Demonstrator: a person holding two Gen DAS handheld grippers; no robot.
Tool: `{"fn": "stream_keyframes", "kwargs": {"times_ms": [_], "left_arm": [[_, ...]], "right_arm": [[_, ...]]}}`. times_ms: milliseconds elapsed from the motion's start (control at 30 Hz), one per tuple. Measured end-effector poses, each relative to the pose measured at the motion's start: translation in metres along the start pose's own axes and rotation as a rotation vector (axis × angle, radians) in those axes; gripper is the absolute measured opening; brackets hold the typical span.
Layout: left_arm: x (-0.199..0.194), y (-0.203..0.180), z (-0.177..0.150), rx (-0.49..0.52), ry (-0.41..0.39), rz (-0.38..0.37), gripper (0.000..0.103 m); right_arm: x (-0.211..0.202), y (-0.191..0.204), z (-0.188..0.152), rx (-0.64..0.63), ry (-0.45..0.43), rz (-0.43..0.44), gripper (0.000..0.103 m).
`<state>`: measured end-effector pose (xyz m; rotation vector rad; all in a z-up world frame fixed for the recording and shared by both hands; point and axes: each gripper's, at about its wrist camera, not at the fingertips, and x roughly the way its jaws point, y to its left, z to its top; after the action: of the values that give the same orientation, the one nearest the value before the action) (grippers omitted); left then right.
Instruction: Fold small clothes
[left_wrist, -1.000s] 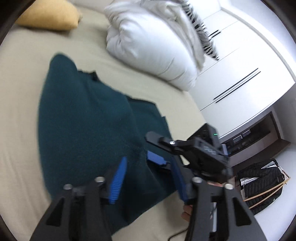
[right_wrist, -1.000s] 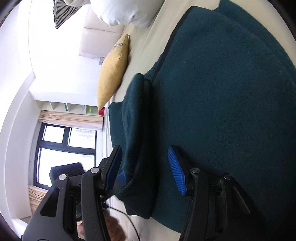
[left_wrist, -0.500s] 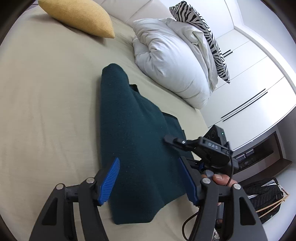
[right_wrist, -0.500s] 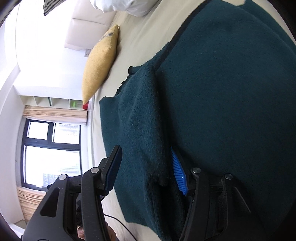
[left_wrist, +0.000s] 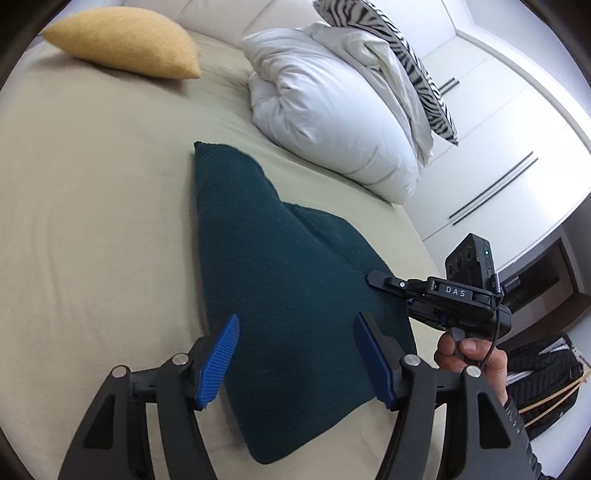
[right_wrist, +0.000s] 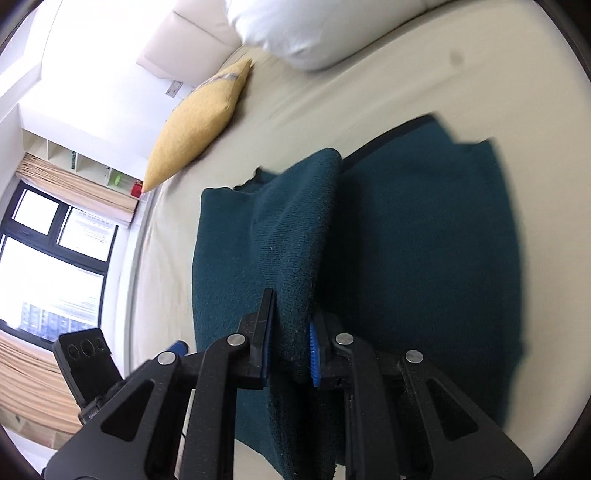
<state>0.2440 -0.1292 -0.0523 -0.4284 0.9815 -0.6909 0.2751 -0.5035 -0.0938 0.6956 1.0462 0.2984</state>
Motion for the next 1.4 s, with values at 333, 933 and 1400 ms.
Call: {"fn": "stream_keyframes", "kwargs": {"times_ms": [333, 933, 1400], "left_arm": [[0.046, -0.051, 0.003, 0.134, 0.032, 0.033, 0.067], [0.080, -0.058, -0.005, 0.300, 0.037, 0.289, 0.065], [0.093, -0.029, -0.011, 0.276, 0.095, 0.345, 0.076]], "right_arm": [[-0.043, -0.042, 0.002, 0.036, -0.068, -0.030, 0.014], [-0.049, -0.082, -0.025, 0.133, -0.045, 0.034, 0.015], [-0.034, -0.103, -0.030, 0.246, -0.067, 0.063, 0.014]]}}
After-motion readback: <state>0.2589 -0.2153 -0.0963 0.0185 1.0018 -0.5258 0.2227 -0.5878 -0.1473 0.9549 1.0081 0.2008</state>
